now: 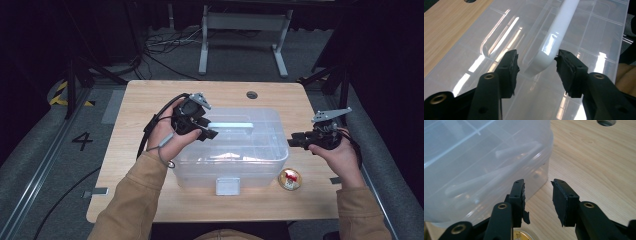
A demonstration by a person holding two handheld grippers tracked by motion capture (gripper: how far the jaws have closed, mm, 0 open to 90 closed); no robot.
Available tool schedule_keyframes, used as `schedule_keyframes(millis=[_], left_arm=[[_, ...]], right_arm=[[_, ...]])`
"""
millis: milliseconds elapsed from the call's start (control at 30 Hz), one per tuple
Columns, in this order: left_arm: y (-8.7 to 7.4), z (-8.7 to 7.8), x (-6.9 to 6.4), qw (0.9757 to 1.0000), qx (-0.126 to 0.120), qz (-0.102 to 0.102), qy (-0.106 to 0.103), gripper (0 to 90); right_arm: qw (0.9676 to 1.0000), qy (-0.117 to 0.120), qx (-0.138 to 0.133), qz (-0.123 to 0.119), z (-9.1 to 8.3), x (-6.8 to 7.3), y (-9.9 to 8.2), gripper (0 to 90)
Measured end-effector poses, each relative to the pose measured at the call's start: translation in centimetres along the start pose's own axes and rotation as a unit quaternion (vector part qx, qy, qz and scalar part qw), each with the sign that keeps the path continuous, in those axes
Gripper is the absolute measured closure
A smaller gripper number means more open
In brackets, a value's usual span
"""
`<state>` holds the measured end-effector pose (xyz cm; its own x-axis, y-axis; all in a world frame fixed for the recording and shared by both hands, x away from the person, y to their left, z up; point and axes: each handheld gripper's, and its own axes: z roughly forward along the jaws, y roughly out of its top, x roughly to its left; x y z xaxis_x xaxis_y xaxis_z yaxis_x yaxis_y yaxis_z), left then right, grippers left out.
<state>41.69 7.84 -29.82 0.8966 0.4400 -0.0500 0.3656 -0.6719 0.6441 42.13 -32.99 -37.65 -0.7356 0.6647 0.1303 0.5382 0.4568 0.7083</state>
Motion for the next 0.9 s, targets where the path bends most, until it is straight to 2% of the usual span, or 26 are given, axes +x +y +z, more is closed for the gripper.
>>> schedule_keyframes(millis=[167,267,300,367,467,500,667,900], left_arm=[[0.1,0.6,0.1,1.0,0.002,0.007,0.0,60.8],[0.1,0.9,0.0,0.9999,0.002,0.011,0.008,69.4],[0.1,1.0,-0.1,0.9998,0.004,0.013,0.011,71.3],[0.2,1.0,-0.2,0.9996,0.007,0.017,0.021,73.0],[0.3,0.9,-0.3,0.9993,0.009,0.018,0.03,74.4],[0.3,0.9,-0.3,0.9993,0.009,0.018,0.031,74.6],[0.5,0.9,-0.2,0.9992,0.013,0.015,0.034,75.3],[1.0,0.6,0.1,0.9993,0.011,0.007,0.036,75.5]], right_arm=[[0.9999,-0.007,-0.002,-0.008,-0.1,0.1,-0.1,61.1],[0.9999,-0.006,-0.001,-0.012,-0.2,0.2,-0.1,60.9],[1.0,0.001,0.006,-0.006,-0.2,0.2,-0.1,61.1],[0.9999,0.0,0.008,-0.014,-0.2,0.3,-0.1,62.4],[0.9994,0.021,0.011,-0.027,-0.3,0.4,-0.1,69.5],[0.999,0.027,0.013,-0.033,-0.4,0.5,-0.1,74.4],[0.9974,0.055,0.018,-0.043,-0.7,0.8,0.1,88.1],[0.9946,0.086,0.021,-0.054,-1.2,1.1,0.1,90.0]])
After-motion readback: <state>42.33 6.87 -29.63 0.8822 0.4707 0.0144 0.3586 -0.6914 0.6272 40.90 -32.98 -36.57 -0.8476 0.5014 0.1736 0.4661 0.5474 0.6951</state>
